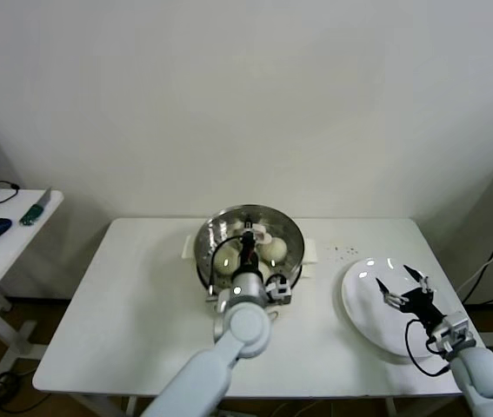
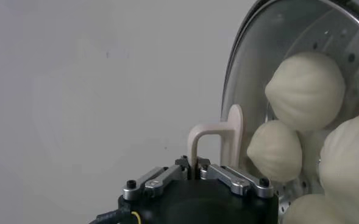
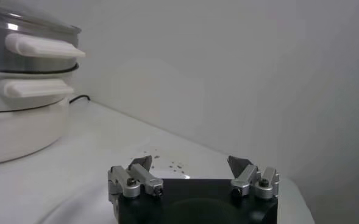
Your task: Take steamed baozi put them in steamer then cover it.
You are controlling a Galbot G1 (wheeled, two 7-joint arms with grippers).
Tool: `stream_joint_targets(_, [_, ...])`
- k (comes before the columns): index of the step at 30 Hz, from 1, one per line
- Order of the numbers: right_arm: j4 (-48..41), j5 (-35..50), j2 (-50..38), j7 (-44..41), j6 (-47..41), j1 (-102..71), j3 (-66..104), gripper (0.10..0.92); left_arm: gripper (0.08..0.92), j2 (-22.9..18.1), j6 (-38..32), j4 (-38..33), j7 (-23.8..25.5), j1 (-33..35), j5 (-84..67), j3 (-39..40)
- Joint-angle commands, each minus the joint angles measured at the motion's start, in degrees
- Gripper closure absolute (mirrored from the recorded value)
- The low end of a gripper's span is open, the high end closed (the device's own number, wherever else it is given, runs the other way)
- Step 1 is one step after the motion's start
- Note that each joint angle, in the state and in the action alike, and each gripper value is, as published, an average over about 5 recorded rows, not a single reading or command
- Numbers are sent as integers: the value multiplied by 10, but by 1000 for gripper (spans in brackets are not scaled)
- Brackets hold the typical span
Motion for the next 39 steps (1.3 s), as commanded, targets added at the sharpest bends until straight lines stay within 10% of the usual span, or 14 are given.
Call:
stream_joint_targets(1, [0, -1, -1, -1, 1, 0, 1, 203, 853, -2, 28, 2, -8, 6, -16, -2])
stream_joint_targets(9, [1, -2, -1, -3, -2, 0, 2, 203, 822, 8, 28, -21, -10, 10, -37, 1])
stream_joint_targets(26, [7, 1, 0, 5, -51, 11, -1, 203, 338, 98, 28, -173, -11, 68, -96, -5])
stream_joint_targets(39, [22, 17, 5, 15, -61, 14, 3, 203, 177, 143, -43, -316, -112, 186, -292, -131])
